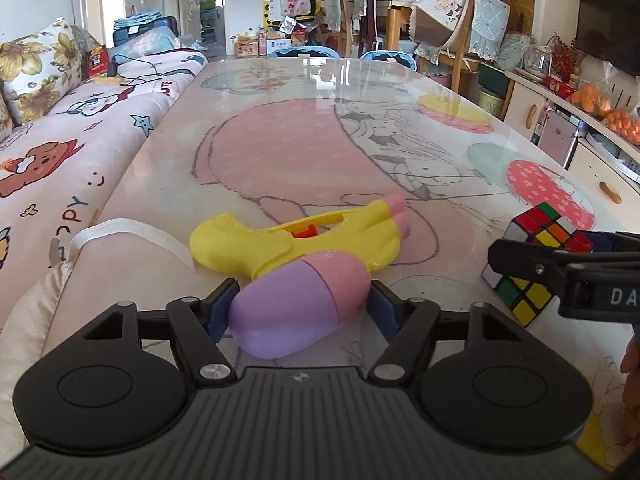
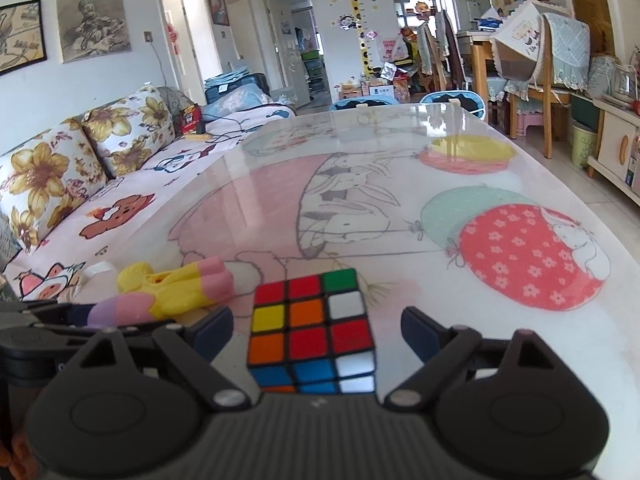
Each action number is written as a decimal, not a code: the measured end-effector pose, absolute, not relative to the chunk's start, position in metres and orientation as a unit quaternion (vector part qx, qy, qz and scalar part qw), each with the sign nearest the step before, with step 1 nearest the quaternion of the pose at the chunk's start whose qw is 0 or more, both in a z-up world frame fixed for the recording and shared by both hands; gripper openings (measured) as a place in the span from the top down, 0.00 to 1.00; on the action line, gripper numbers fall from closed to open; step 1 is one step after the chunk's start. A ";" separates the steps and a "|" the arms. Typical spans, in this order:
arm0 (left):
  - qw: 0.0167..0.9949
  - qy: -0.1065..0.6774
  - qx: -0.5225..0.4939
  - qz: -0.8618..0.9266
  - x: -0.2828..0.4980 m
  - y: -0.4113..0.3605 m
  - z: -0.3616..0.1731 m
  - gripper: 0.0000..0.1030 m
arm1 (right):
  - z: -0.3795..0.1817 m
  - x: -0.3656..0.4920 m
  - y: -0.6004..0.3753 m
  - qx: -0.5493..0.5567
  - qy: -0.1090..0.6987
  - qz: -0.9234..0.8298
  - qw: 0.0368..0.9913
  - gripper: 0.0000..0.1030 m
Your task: Organize rigid objects
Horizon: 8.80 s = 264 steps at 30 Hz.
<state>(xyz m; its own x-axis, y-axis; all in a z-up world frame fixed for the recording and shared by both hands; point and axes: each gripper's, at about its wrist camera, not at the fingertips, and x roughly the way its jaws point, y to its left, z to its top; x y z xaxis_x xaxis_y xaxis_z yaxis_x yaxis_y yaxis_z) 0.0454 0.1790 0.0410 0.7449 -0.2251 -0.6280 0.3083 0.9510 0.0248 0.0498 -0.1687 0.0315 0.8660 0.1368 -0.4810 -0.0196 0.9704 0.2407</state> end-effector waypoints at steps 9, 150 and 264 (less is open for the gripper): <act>0.932 0.320 0.065 -0.157 0.019 0.172 0.041 0.59 | 0.033 0.048 -0.174 0.109 0.256 0.044 0.959 0.22; 0.937 0.340 0.045 -0.069 -0.076 0.242 0.039 0.05 | 0.027 -0.070 -0.070 0.014 0.304 0.066 0.950 0.50; 0.968 0.214 -0.010 0.128 -0.283 0.284 0.201 0.00 | 0.183 -0.222 0.085 -0.012 0.157 0.171 0.973 0.01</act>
